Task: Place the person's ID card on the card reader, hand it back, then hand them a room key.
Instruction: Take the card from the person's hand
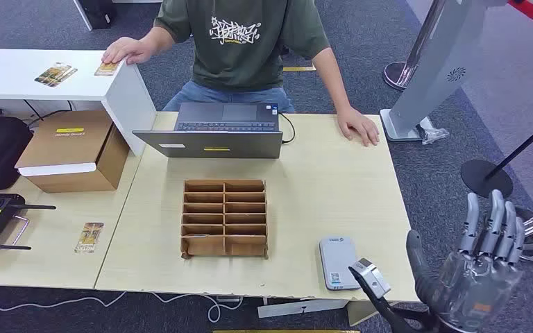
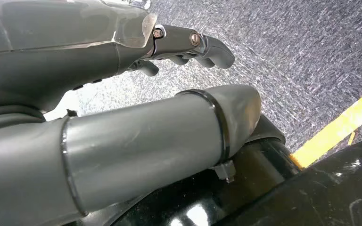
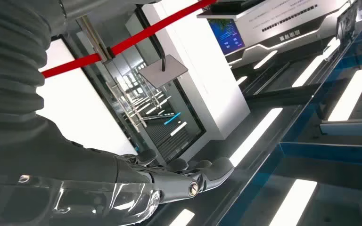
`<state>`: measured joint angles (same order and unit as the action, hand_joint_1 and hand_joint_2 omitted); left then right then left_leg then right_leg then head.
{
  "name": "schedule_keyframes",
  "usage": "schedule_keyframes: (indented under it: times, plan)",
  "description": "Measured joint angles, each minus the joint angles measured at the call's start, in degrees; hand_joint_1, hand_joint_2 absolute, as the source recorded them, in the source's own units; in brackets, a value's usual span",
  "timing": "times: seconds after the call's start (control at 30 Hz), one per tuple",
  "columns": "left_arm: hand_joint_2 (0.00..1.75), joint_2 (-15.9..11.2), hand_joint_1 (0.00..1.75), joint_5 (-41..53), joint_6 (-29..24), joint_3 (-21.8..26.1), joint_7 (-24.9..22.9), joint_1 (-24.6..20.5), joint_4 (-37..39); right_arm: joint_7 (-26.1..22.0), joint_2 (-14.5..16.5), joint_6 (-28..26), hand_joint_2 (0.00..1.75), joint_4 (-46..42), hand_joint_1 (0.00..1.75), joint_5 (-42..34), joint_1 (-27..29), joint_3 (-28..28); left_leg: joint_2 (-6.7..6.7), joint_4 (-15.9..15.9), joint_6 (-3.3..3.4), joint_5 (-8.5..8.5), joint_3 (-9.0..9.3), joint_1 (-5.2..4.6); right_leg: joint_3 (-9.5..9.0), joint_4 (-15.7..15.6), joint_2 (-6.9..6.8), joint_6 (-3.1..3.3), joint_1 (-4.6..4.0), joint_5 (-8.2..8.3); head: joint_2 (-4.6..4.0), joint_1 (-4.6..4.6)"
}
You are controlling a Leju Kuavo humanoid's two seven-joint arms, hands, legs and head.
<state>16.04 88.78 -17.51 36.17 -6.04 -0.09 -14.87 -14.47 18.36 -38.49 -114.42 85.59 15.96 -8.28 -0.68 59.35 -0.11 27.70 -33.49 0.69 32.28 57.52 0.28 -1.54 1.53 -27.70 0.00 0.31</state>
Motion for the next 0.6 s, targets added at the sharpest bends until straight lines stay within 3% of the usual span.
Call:
schedule_keyframes:
  times: [0.6]
  plan:
    - [0.00,0.00,0.00,-0.01,0.13,-1.82,-0.54,0.00,-0.36,0.93,0.00,0.00,1.75,0.15,0.00,0.00,0.10,0.26,0.00,0.00,0.00,0.00,0.01,0.00,0.00,0.00,0.00,0.00,0.00,0.00,0.00,0.00]
